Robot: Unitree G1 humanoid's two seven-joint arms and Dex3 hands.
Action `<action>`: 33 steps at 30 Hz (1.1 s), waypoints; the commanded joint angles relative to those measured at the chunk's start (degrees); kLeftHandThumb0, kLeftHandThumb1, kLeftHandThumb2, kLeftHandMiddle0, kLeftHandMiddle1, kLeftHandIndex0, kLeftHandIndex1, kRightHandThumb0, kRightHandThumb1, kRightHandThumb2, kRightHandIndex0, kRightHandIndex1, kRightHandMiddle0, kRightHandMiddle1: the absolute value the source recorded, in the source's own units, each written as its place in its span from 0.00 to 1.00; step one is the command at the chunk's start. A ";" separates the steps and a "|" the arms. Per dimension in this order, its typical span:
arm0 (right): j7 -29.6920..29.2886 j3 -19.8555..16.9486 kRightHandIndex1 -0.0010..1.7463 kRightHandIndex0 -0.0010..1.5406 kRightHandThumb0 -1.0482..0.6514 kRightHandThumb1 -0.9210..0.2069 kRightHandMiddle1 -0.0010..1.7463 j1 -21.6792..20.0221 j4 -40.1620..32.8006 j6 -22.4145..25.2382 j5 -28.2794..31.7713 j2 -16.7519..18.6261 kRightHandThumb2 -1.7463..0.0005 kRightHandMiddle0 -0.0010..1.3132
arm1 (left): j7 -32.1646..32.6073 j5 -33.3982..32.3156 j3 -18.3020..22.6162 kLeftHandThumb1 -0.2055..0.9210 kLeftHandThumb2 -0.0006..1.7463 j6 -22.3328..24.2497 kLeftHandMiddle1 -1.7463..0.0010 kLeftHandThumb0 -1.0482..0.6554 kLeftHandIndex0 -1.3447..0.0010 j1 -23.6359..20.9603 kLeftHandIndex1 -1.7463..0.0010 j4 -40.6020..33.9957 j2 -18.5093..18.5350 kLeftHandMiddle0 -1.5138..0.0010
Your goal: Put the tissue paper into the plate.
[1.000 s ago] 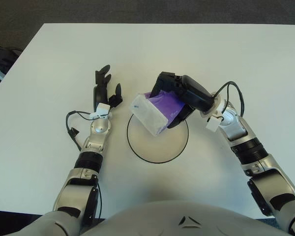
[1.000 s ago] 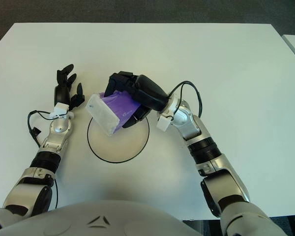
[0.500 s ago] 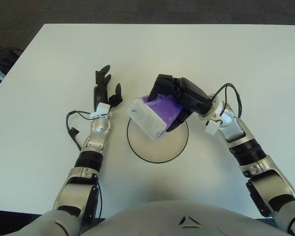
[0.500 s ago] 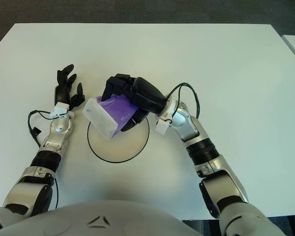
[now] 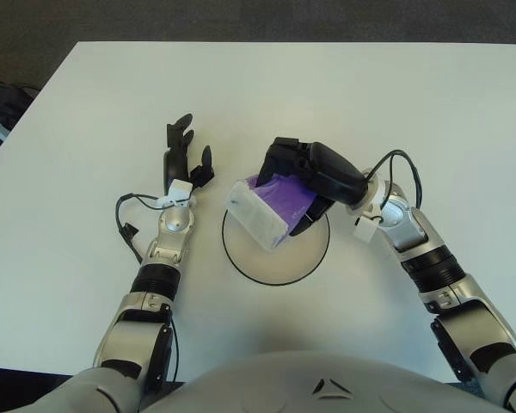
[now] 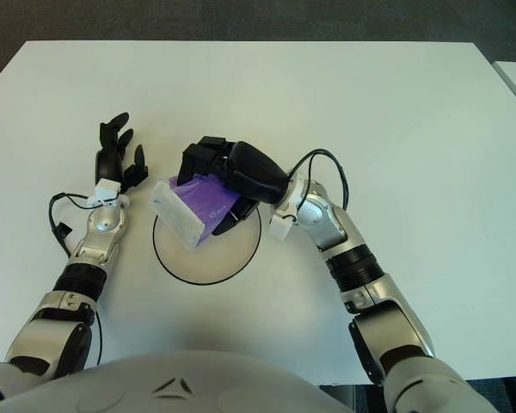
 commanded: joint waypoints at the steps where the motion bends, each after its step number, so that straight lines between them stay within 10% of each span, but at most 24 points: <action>1: 1.33 0.49 1.00 0.64 0.37 0.37 1.00 0.78 -2.27 -0.60 1.45 0.09 0.38 0.36 | 0.77 0.86 -1.52 1.00 0.44 -2.82 0.79 0.23 1.00 10.83 0.56 13.78 -4.36 0.82; 21: 1.75 -0.47 1.00 0.35 0.39 0.17 1.00 0.33 -2.49 -2.15 -2.30 -0.58 0.56 0.24 | 0.35 1.11 -2.11 1.00 0.44 -2.13 0.80 0.24 1.00 11.34 0.55 11.28 -4.16 0.81; 23: 1.52 -0.72 0.96 0.22 0.24 0.07 0.96 0.21 -2.70 -2.45 -3.89 -0.94 0.60 0.15 | 0.50 1.26 -2.20 1.00 0.44 -2.11 0.80 0.23 1.00 11.43 0.54 10.88 -4.17 0.81; 26: 1.90 -0.81 0.84 0.14 0.16 0.03 0.88 0.22 -3.24 -2.10 -5.29 -1.51 0.60 0.08 | 0.92 1.67 -2.37 1.00 0.45 -1.89 0.80 0.23 1.00 11.44 0.54 10.34 -4.10 0.81; 33: 0.57 -0.65 0.28 0.08 0.07 0.00 0.36 -0.62 0.31 -3.27 -9.49 -2.60 0.52 0.01 | 3.22 3.55 -2.87 1.00 0.46 -5.66 0.81 0.22 1.00 9.98 0.56 13.33 -3.63 0.81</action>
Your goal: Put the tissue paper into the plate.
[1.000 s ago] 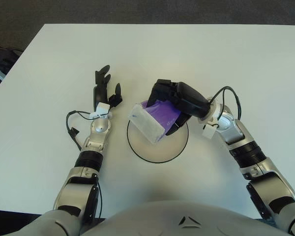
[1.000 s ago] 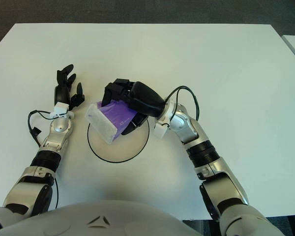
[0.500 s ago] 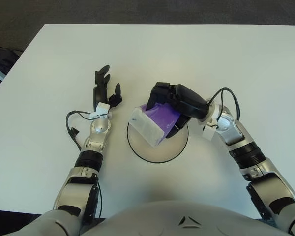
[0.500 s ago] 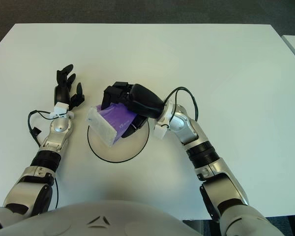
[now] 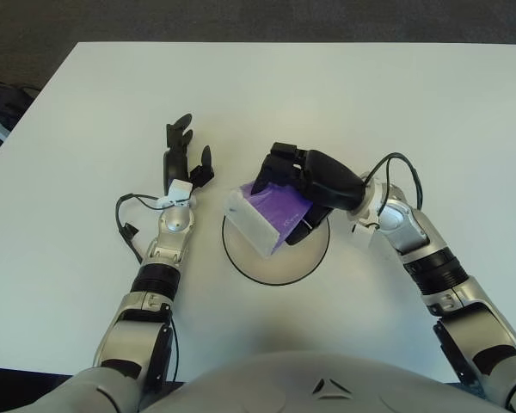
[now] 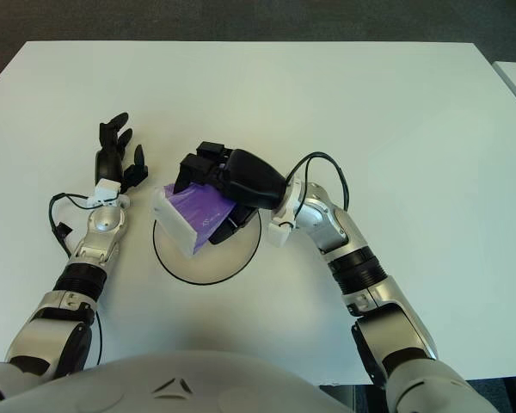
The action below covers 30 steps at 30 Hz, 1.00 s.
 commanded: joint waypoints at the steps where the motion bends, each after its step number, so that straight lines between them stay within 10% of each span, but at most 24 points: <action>1: -2.21 -0.74 0.21 0.07 0.06 0.00 0.29 -0.72 1.61 -2.71 -4.08 -1.15 0.51 0.00 | 2.72 2.90 -2.54 1.00 0.45 -6.28 0.81 0.23 1.00 10.15 0.57 13.33 -3.77 0.81; 12: -6.77 -1.47 0.01 0.00 0.01 0.00 0.02 -0.15 1.64 -3.65 -8.66 -1.06 0.50 0.00 | 8.39 4.01 -2.31 1.00 0.43 -13.37 0.81 0.24 1.00 10.90 0.60 14.33 -5.69 0.79; 30: -7.06 -1.15 0.00 0.00 0.00 0.00 0.00 -0.83 1.95 -2.89 -9.11 -2.12 0.58 0.00 | 3.38 1.41 -2.33 1.00 0.39 -9.59 0.82 0.23 1.00 9.98 0.61 13.71 -5.50 0.80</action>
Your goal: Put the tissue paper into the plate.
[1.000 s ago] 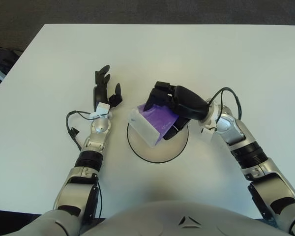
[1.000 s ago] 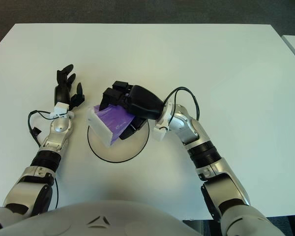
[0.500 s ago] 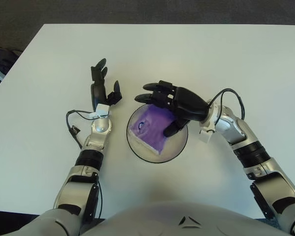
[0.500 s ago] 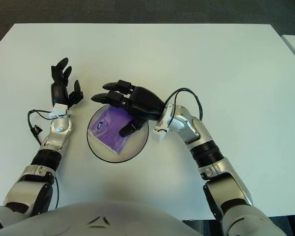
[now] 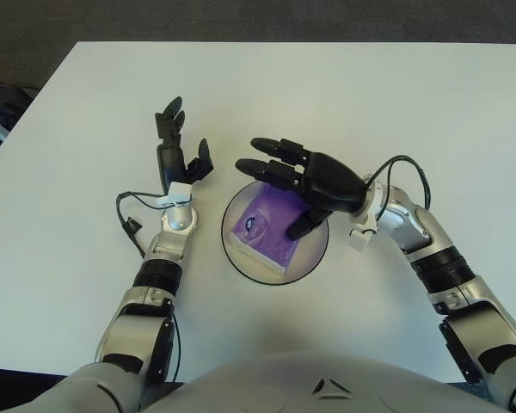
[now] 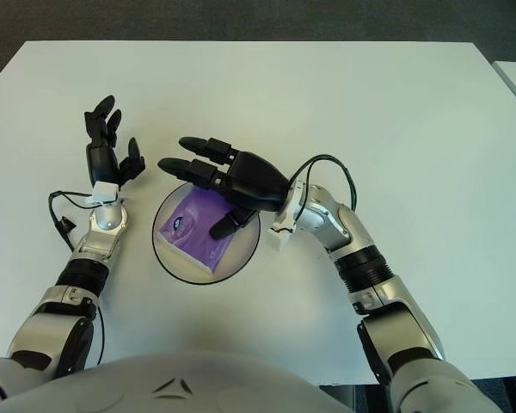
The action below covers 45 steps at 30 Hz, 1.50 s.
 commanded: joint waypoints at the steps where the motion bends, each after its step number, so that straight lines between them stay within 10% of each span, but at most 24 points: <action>1: -0.94 -0.54 0.00 0.00 0.00 0.00 0.00 -0.83 0.45 -0.59 -1.28 -0.90 0.59 0.00 | -3.17 -0.97 -2.23 1.00 0.39 1.66 0.82 0.23 1.00 11.54 0.61 11.88 -5.29 0.80; 22: -3.10 -2.73 0.00 0.00 0.00 0.00 0.00 -4.63 4.79 4.36 0.73 0.91 0.59 0.00 | -5.87 -1.72 -1.35 1.00 0.43 5.00 0.81 0.22 1.00 10.11 0.58 14.30 -4.15 0.79; 45: -12.18 -13.50 0.01 0.01 0.00 0.00 0.00 -9.66 8.49 12.78 10.14 5.43 0.54 0.00 | -5.89 -1.51 -1.73 1.00 0.44 8.12 0.71 0.22 1.00 10.67 0.53 11.22 -3.83 0.79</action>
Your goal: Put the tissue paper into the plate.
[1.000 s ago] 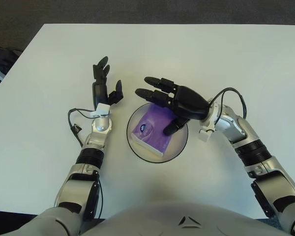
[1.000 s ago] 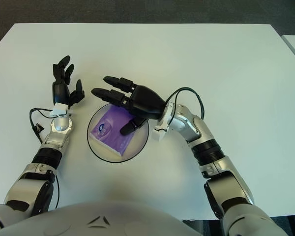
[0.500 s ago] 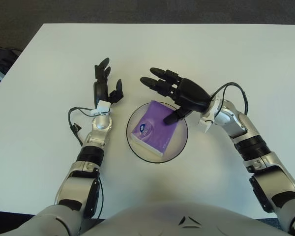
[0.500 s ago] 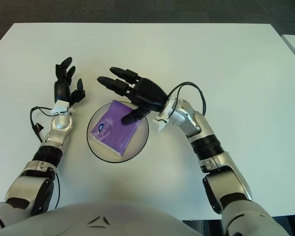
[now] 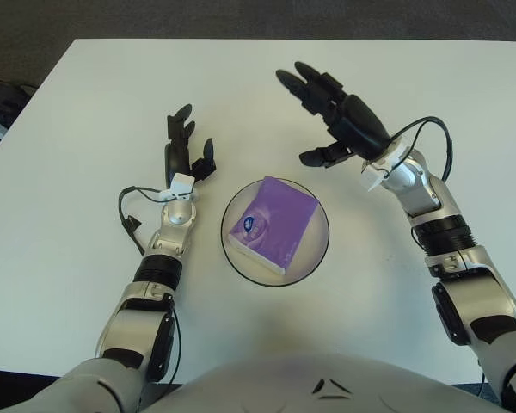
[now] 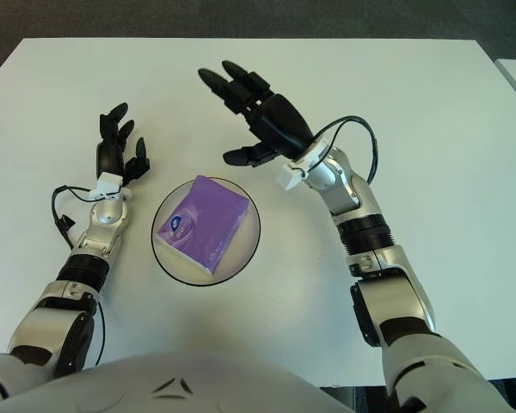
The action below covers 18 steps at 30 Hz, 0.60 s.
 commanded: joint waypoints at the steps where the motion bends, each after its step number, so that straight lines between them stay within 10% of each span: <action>1: -3.63 -3.57 0.01 0.02 0.00 0.00 0.00 1.36 -1.78 3.98 4.88 3.66 0.54 0.00 | -0.40 0.64 -1.83 1.00 0.43 -0.41 0.70 0.22 1.00 12.24 0.53 9.91 -4.13 0.79; 18: -16.09 -8.57 0.02 0.06 0.04 0.00 0.02 2.08 3.77 4.42 6.72 10.50 0.56 0.02 | 0.09 1.42 -2.24 1.00 0.41 1.81 0.67 0.23 1.00 12.65 0.52 8.13 -3.96 0.82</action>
